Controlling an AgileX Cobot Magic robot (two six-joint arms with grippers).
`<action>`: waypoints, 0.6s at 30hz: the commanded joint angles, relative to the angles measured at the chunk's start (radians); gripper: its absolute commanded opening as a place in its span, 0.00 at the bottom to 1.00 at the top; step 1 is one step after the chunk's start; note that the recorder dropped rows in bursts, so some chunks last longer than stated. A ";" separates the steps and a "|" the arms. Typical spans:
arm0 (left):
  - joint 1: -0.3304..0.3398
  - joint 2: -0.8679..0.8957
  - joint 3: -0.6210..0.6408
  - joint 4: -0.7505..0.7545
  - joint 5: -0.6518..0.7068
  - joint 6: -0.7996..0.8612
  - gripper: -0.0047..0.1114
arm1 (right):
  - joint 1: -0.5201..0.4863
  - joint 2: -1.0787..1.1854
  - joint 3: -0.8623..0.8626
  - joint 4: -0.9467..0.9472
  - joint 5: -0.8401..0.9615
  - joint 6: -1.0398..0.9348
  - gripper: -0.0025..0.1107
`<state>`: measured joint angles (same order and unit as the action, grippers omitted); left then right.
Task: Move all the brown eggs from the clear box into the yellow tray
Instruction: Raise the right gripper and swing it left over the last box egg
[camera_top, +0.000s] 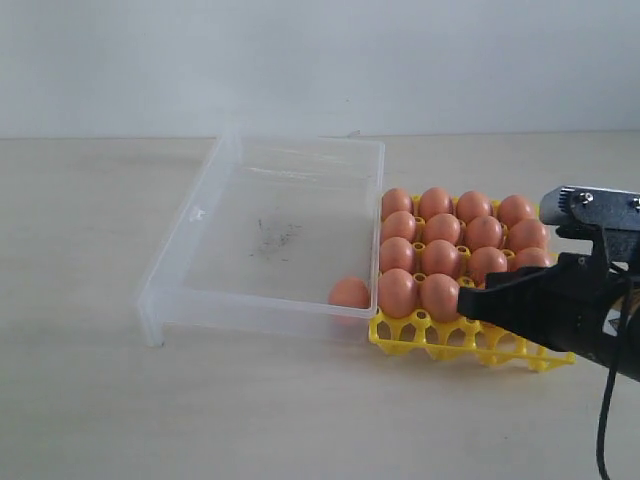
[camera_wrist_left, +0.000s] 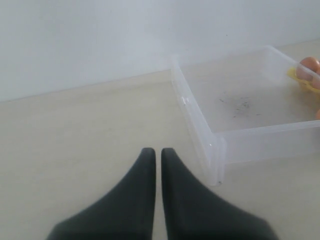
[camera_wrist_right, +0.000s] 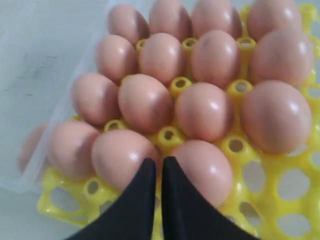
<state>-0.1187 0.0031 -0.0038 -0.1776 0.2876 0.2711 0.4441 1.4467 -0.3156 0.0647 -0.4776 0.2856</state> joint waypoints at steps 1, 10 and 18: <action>-0.006 -0.003 0.004 0.002 -0.002 0.000 0.07 | 0.045 -0.009 -0.004 -0.242 -0.209 0.037 0.02; -0.006 -0.003 0.004 0.002 -0.002 0.000 0.07 | 0.257 0.033 -0.375 -1.473 0.487 1.146 0.15; -0.006 -0.003 0.004 0.002 -0.002 0.000 0.07 | 0.287 0.079 -0.597 -1.635 0.131 0.972 0.39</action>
<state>-0.1187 0.0031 -0.0038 -0.1776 0.2876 0.2711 0.7292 1.5258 -0.8521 -1.5473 -0.2830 1.3621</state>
